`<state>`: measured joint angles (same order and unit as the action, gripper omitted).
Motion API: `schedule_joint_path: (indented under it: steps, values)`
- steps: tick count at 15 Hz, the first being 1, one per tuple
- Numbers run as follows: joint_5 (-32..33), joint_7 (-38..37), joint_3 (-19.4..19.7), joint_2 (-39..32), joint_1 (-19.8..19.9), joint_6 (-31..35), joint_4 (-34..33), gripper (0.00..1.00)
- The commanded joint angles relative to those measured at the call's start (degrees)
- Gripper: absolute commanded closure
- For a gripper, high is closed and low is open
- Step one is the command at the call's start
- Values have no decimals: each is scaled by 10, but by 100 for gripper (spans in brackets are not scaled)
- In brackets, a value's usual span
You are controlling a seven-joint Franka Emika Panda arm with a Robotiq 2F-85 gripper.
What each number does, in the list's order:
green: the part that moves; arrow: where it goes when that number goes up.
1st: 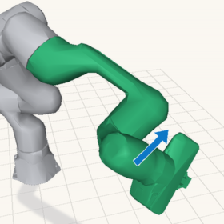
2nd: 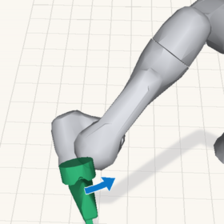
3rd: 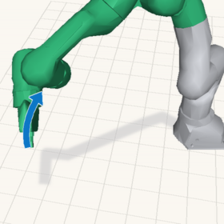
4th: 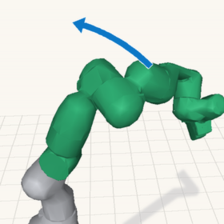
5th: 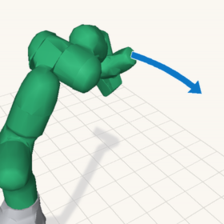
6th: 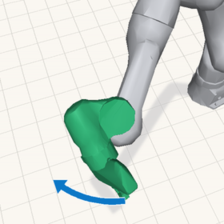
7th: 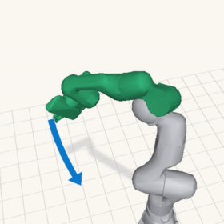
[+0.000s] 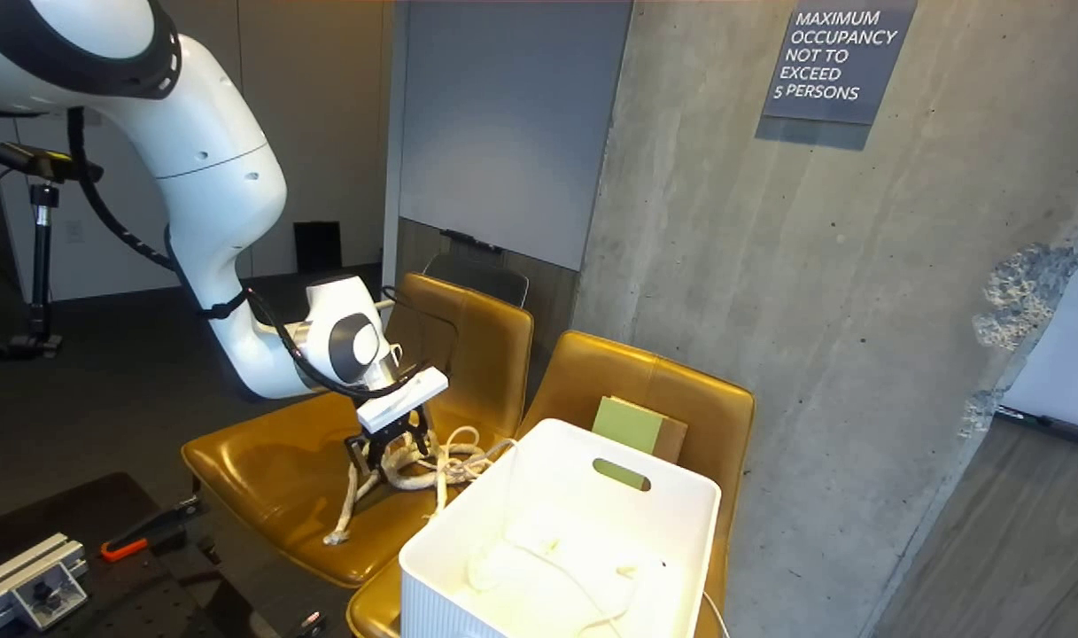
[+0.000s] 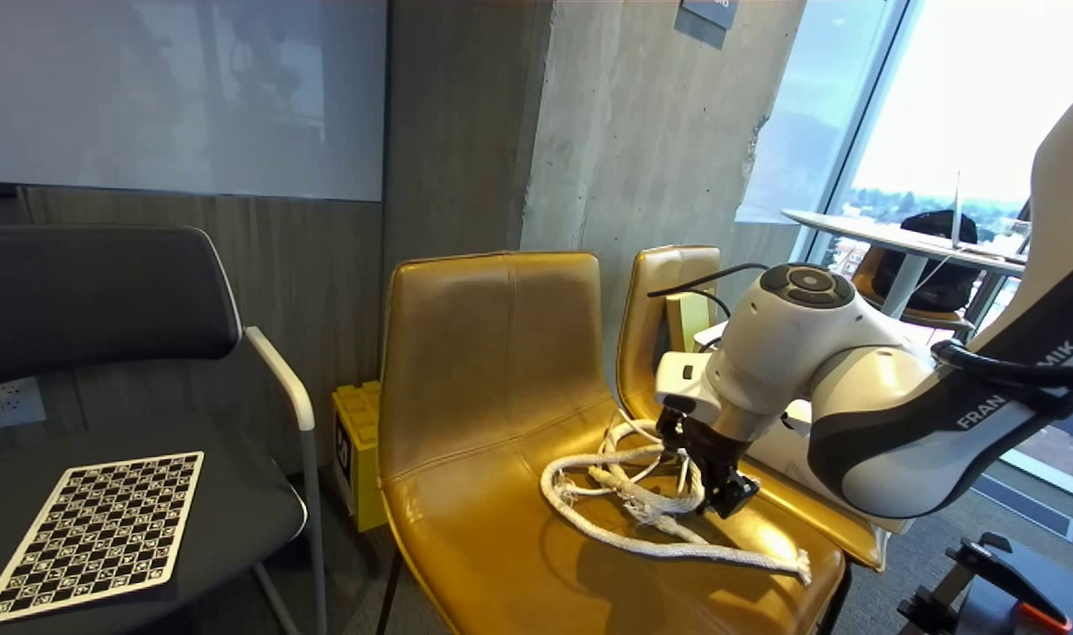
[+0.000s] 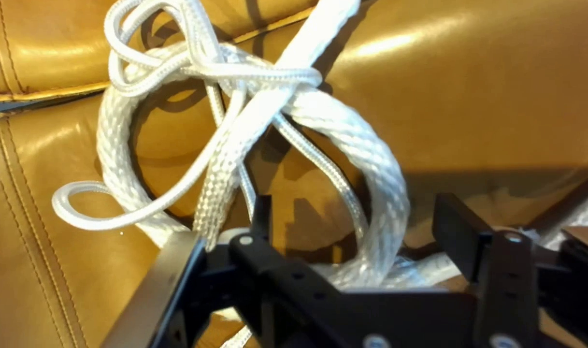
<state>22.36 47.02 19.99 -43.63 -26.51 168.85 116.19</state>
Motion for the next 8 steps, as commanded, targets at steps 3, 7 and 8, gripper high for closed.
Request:
schedule_joint_path:
  steps: [3,7,8]
  values:
    - [79,-55,-62,26,62,-41,-6,0]
    - [108,-79,-82,14,87,-48,-7,0]
    - [114,-87,-83,10,91,-48,-7,9]
